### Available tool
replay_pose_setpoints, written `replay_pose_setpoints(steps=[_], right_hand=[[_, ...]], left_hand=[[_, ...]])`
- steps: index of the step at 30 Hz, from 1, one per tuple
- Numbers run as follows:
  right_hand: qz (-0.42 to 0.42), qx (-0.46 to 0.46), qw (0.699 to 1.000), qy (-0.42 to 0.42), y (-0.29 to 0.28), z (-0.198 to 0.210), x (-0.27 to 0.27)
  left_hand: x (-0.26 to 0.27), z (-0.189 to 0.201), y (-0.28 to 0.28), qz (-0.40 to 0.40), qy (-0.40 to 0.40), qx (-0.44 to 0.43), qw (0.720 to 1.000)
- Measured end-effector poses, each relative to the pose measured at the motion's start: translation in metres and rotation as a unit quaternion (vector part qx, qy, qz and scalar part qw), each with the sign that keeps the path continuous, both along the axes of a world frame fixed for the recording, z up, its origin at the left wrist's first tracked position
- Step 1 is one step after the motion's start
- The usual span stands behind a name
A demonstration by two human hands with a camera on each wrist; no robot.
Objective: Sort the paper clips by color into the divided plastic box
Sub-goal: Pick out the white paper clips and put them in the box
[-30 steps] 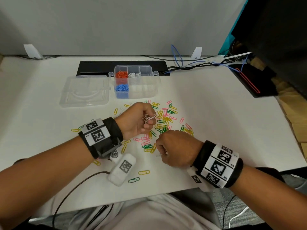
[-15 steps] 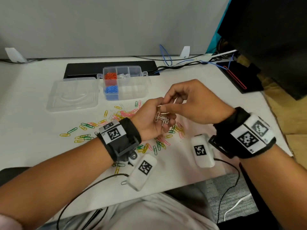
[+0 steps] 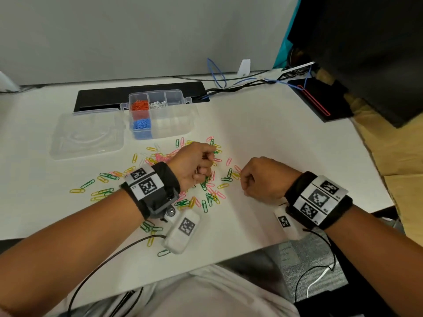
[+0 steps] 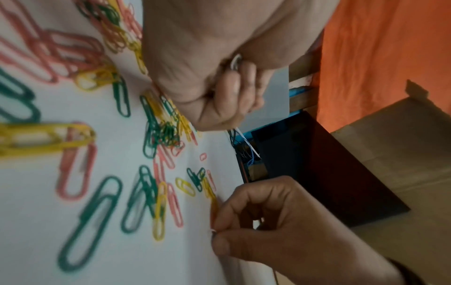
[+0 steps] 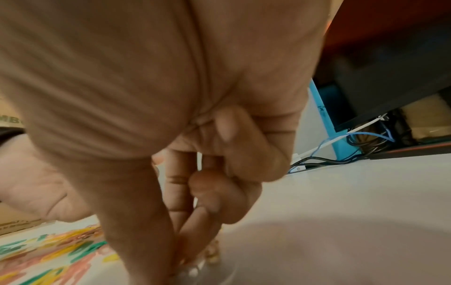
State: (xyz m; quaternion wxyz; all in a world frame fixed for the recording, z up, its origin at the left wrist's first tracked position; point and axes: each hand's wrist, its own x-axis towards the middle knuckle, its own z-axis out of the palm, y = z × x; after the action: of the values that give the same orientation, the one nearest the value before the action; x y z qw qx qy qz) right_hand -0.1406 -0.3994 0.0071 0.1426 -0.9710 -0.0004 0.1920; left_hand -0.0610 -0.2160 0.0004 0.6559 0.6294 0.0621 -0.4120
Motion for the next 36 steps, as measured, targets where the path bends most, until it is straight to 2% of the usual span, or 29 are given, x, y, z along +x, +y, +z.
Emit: replay_pose_setpoints(steps=[3,5,7,9,11,13,14,16,18,20,22,26,29,31,33,34,36], right_hand=[[0.014,-0.010,1.000,0.000,0.001,0.000,-0.003],[-0.009,0.039,0.999,-0.021,-0.005,0.000,-0.002],[-0.052,0.107,0.991,-0.069,-0.016,0.000,0.003],[-0.097,0.154,0.977,-0.108,-0.026,0.003,0.006],[-0.133,0.186,0.964,-0.139,-0.032,0.003,0.005],[-0.152,0.202,0.954,-0.158,-0.034,0.001,0.003],[-0.157,0.207,0.952,-0.164,-0.033,0.000,0.002],[-0.161,0.219,0.947,-0.174,-0.032,-0.003,0.003],[-0.171,0.233,0.940,-0.180,-0.032,-0.003,0.003],[-0.183,0.259,0.931,-0.181,-0.029,-0.002,0.003],[-0.193,0.290,0.921,-0.175,-0.027,-0.001,0.002],[-0.202,0.316,0.914,-0.157,-0.022,0.000,0.000],[-0.201,0.336,0.907,-0.156,-0.014,0.007,0.000],[-0.192,0.359,0.898,-0.170,-0.004,0.014,0.002],[-0.173,0.383,0.887,-0.189,0.009,0.023,0.008],[-0.159,0.391,0.885,-0.196,0.017,0.028,0.012],[-0.125,0.395,0.890,-0.193,0.034,0.036,0.022]], left_hand=[[-0.003,-0.002,-0.007,-0.079,-0.090,0.063,0.991],[-0.006,-0.001,-0.017,-0.134,-0.193,0.115,0.965],[-0.006,0.001,-0.030,-0.186,-0.294,0.147,0.926],[-0.003,0.002,-0.040,-0.256,-0.349,0.192,0.881],[0.000,0.002,-0.049,-0.317,-0.394,0.263,0.822],[-0.001,0.003,-0.055,-0.345,-0.447,0.315,0.763],[-0.001,0.004,-0.056,-0.348,-0.464,0.330,0.745],[-0.001,0.003,-0.057,-0.347,-0.474,0.347,0.731],[0.002,0.003,-0.053,-0.343,-0.455,0.335,0.750],[0.006,0.002,-0.047,-0.328,-0.416,0.294,0.796],[0.008,0.004,-0.040,-0.303,-0.393,0.263,0.827],[0.013,0.008,-0.025,-0.276,-0.363,0.221,0.862],[0.017,0.015,-0.015,-0.244,-0.312,0.206,0.895],[0.019,0.018,-0.010,-0.199,-0.233,0.163,0.938],[0.020,0.019,-0.006,-0.130,-0.103,0.074,0.983],[0.019,0.020,-0.004,-0.105,-0.037,0.027,0.993],[0.011,0.020,0.000,-0.089,0.053,-0.059,0.993]])
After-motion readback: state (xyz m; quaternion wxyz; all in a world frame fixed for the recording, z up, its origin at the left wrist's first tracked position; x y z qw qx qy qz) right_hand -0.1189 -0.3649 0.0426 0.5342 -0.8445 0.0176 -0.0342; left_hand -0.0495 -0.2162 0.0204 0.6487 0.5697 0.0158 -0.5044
